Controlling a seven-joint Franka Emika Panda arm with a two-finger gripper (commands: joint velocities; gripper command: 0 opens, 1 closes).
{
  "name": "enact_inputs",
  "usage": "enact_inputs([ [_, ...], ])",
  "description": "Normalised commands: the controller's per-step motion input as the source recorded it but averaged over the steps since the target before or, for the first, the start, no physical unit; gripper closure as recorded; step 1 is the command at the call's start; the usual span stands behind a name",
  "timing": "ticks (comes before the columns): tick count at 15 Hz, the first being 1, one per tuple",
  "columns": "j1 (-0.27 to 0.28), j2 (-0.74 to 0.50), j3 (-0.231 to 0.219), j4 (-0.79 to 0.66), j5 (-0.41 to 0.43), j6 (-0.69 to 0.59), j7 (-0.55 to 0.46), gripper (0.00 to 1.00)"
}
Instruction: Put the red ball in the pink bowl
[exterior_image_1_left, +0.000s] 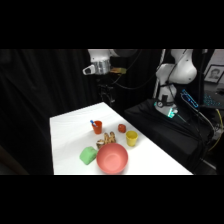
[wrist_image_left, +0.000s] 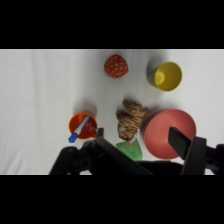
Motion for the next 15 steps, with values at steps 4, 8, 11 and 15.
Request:
enact_inputs([
  [4, -0.018, -0.08, 0.017, -0.09, -0.023, 0.1, 0.06, 0.0],
  [8, -0.029, -0.17, 0.012, -0.24, -0.057, 0.26, 0.11, 0.0],
  [11, -0.023, -0.21, 0.022, -0.34, -0.103, 0.33, 0.13, 0.0],
  [15, -0.029, -0.21, 0.016, -0.36, -0.101, 0.33, 0.12, 0.0],
])
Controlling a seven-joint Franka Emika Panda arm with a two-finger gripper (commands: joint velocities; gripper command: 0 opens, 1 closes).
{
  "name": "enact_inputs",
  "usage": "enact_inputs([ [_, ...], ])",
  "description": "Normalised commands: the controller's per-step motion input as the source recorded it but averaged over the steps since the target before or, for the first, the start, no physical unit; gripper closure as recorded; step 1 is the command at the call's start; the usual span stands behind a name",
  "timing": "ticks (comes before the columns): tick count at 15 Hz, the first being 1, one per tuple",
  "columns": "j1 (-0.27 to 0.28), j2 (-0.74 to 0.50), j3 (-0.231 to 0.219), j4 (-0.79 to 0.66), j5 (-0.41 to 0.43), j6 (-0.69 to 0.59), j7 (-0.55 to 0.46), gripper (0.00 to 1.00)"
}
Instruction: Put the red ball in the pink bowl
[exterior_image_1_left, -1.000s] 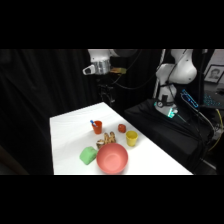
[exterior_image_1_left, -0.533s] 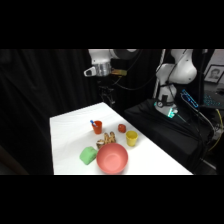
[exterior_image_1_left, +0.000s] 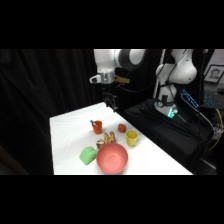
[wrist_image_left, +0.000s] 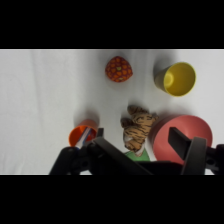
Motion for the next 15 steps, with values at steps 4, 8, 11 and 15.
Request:
enact_inputs([
  [4, -0.037, -0.2, 0.004, -0.34, -0.078, 0.31, 0.1, 0.0],
  [8, -0.048, -0.13, -0.012, -0.3, -0.09, 0.34, 0.09, 0.0],
  [11, -0.05, -0.01, -0.011, -0.24, -0.136, 0.38, 0.13, 0.0],
  [15, -0.051, 0.13, -0.012, -0.13, -0.167, 0.38, 0.17, 0.0],
])
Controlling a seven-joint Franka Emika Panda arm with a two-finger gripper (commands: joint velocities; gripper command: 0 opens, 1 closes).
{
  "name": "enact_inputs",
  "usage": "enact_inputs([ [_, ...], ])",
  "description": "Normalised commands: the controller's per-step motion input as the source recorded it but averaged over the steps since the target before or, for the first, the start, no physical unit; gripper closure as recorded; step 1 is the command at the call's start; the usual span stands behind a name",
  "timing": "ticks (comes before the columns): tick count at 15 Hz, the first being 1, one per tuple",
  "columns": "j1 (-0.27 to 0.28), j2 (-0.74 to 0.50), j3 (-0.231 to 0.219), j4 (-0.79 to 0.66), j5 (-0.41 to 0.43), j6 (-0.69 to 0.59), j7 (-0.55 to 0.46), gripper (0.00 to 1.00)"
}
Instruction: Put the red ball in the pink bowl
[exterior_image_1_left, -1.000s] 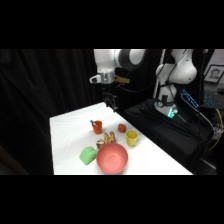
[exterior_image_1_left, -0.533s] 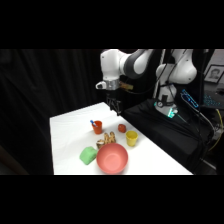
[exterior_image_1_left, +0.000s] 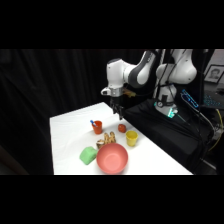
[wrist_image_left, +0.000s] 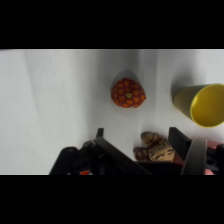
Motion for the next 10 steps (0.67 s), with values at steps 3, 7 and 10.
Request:
enact_inputs([
  [3, -0.043, 0.18, -0.019, -0.05, -0.132, 0.32, 0.14, 0.0],
  [7, -0.014, 0.13, -0.011, -0.07, -0.125, 0.28, 0.14, 0.0],
  [10, -0.014, 0.07, 0.007, -0.09, -0.038, 0.22, 0.06, 0.0],
])
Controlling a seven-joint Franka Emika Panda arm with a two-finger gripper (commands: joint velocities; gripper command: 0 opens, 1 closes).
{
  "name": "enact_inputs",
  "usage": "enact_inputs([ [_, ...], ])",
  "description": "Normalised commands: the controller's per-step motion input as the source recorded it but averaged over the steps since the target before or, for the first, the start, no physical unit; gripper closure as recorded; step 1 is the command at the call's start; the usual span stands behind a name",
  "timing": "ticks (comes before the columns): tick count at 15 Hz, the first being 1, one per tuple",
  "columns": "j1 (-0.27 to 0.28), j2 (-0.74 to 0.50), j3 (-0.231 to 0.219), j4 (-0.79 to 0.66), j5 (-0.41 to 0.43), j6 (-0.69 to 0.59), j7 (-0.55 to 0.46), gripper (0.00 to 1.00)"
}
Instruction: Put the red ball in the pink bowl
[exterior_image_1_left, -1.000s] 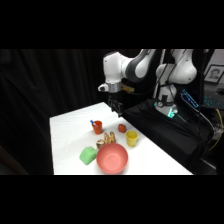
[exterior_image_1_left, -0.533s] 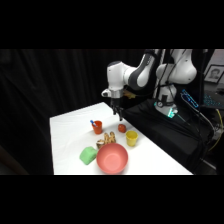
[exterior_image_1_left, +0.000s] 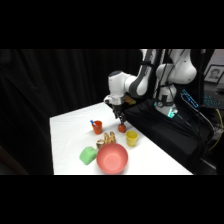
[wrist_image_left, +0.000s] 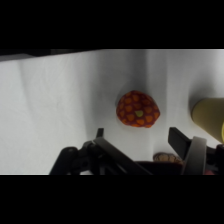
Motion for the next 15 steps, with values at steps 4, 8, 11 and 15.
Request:
enact_inputs([
  [4, -0.026, 0.04, 0.042, -0.1, 0.063, 0.21, 0.0, 0.0],
  [8, -0.026, 0.0, 0.105, -0.16, 0.153, 0.34, -0.08, 0.0],
  [11, -0.033, 0.01, 0.136, -0.16, 0.204, 0.35, -0.13, 0.0],
  [15, -0.06, 0.09, 0.144, -0.11, 0.209, 0.36, -0.16, 0.0],
])
